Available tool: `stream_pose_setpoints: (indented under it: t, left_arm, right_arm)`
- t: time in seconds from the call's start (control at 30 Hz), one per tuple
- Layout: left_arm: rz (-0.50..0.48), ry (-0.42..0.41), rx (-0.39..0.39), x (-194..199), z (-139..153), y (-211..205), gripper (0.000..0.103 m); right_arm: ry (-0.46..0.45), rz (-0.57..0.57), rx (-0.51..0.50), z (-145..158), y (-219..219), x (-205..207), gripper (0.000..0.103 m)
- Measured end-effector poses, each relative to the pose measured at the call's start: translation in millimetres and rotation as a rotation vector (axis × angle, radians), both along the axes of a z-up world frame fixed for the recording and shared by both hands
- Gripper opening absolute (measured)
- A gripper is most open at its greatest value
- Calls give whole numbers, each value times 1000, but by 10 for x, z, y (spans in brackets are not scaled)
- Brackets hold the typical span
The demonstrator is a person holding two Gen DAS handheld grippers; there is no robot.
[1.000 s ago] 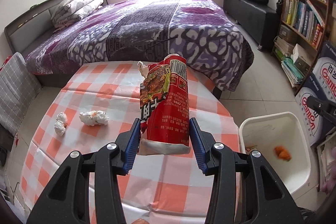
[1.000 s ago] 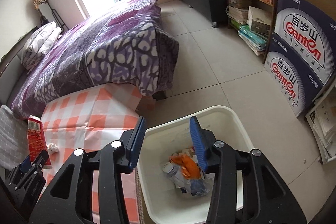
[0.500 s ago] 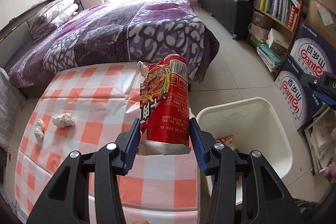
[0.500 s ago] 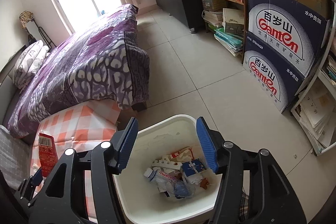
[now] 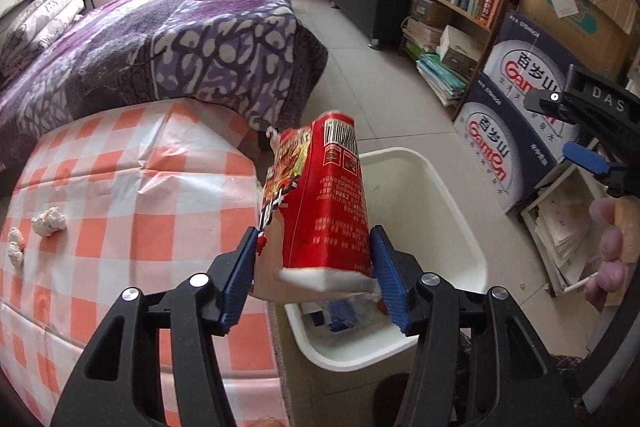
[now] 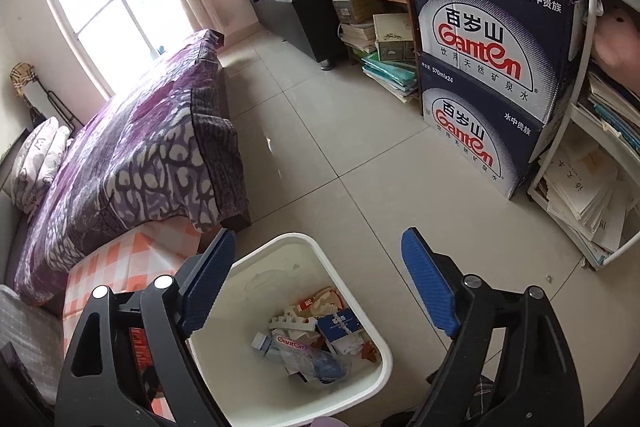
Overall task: Collect trash
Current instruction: 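Carry red cup and orange peel over the bin and open both tools, then grasp a white tissue wad with each tool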
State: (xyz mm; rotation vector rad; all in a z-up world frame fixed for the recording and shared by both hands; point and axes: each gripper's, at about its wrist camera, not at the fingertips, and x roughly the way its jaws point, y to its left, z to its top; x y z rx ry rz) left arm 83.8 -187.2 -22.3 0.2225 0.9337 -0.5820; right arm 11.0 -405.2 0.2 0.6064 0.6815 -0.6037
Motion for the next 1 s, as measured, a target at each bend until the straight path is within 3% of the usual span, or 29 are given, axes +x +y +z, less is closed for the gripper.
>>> stream_pose_setpoints:
  t: [0.2,0.53,0.67,0.8,1.0]
  left_arm:
    - [-17,10,-16,-59,13,-19,66]
    - [71,28,34,131,-79,335,73]
    - [118,42,91,252,-210,608,73]
    - [195,35,227,457,-385,984,74]
    - [428,105,342,976,-598,1994,74]
  right_arm:
    - [-2,-15,10,-11,-6,-10,89]
    - [28,42,12,-58,267,250,91]
    - [52,84,11,-105,473,411,91]
    - [83,141,-1,-166,740,621,91]
    - [135,244,-18,-298,1235,982,91]
